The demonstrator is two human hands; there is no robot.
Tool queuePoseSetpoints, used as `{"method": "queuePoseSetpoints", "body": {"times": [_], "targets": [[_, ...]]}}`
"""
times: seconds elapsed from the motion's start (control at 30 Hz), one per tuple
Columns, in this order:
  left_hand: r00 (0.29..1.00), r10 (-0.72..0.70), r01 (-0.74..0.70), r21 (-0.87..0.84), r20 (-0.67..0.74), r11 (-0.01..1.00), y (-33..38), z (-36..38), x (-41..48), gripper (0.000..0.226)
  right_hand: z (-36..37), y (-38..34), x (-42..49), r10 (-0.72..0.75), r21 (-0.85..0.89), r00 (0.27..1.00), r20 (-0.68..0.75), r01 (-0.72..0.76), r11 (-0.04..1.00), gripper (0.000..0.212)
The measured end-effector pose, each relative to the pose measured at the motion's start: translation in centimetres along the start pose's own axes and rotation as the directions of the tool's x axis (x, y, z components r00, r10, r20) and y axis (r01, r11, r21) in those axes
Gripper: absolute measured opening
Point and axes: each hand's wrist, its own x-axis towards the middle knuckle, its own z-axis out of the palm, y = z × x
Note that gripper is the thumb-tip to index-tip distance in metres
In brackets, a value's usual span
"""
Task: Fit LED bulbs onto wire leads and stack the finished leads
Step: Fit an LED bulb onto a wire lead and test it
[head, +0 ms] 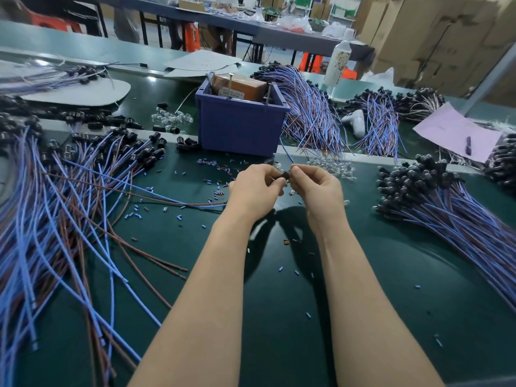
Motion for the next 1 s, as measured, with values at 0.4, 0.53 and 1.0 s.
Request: {"method": "queuePoseSetpoints", "body": {"times": [0.4, 0.53, 1.0], "targets": [[0.998, -0.042, 0.042, 0.012, -0.043, 0.999, 0.1, 0.1, -0.1, 0.009, 0.1, -0.1, -0.2, -0.054, -0.152, 0.995, 0.079, 0.066, 0.986, 0.014], [0.997, -0.057, 0.065, 0.14, -0.059, 0.988, -0.1, 0.3, 0.0, 0.016, -0.1, -0.5, -0.2, -0.155, -0.386, 0.98, 0.128, 0.193, 0.902, 0.02], [0.917, 0.18, -0.237, -0.124, -0.355, 0.964, 0.2, -0.2, 0.0, 0.02, 0.2, -2.2, -0.8, -0.164, -0.091, 0.985, 0.057, 0.169, 0.981, 0.015]]}}
